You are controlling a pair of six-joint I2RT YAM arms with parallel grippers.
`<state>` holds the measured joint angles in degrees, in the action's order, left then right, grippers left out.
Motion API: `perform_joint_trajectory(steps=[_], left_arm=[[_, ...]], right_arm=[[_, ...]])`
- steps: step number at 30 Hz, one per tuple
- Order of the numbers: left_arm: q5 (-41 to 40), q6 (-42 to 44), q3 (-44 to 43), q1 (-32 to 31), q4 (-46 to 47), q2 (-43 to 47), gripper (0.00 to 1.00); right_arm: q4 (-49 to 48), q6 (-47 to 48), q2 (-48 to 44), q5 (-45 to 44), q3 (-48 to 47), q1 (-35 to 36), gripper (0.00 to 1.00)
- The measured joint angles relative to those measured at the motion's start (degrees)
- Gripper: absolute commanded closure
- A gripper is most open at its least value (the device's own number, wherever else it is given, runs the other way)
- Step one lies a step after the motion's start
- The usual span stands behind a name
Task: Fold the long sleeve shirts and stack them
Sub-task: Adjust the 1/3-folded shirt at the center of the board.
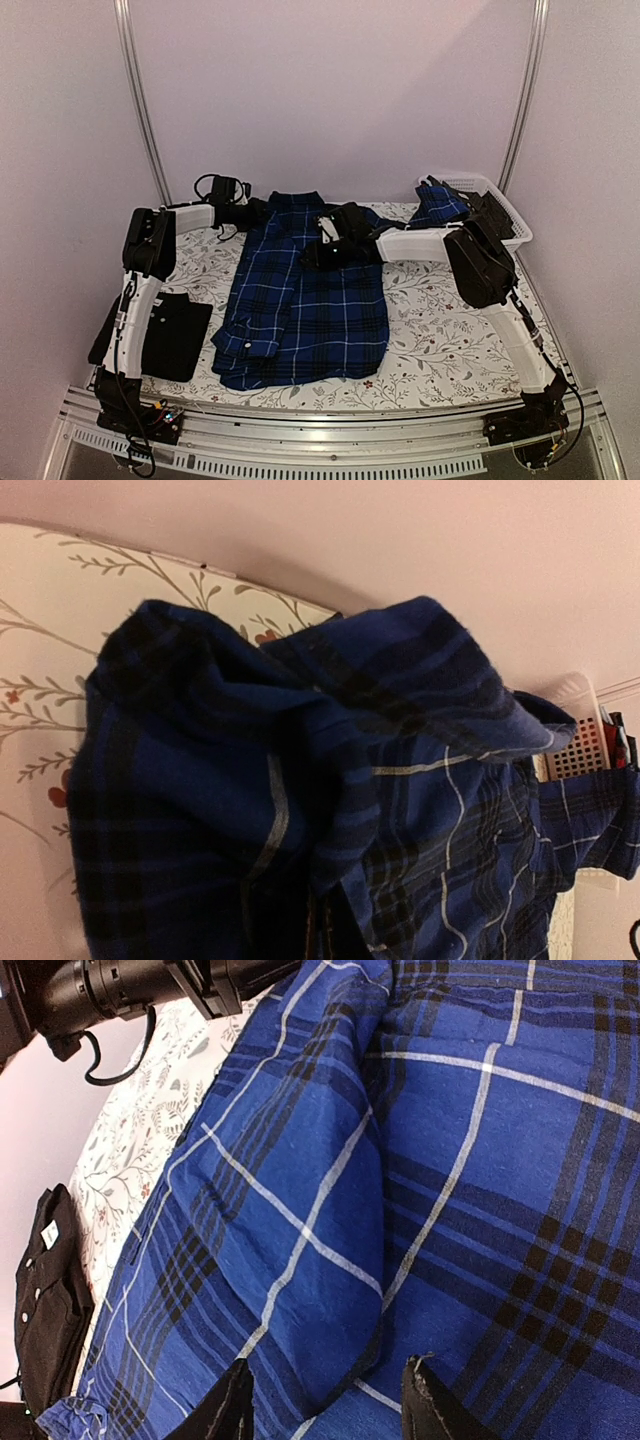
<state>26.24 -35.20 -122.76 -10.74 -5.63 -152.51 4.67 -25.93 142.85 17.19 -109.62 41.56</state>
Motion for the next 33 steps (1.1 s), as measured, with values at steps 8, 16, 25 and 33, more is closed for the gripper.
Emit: perform_joint_trajectory(steps=[8, 16, 25, 33], left_arm=[[0.35, -0.46, 0.90, 0.31, 1.09, 0.02, 1.00], [0.07, -0.66, 0.90, 0.55, 1.97, 0.02, 1.00], [-2.80, -0.87, 2.60, 0.87, 3.17, 0.85, 1.00], [-5.09, -1.97, 4.85, 1.22, 5.84, 2.19, 0.88]], right_arm=[[-1.25, -1.20, 3.61, 0.52, -4.04, -0.02, 0.68], [-1.07, -1.38, 4.55, -0.04, -4.61, 0.00, 1.00], [-1.05, -1.22, 4.15, -0.98, -4.22, 0.00, 1.00], [-1.14, -0.98, 3.39, -1.84, -3.54, 0.04, 0.88]])
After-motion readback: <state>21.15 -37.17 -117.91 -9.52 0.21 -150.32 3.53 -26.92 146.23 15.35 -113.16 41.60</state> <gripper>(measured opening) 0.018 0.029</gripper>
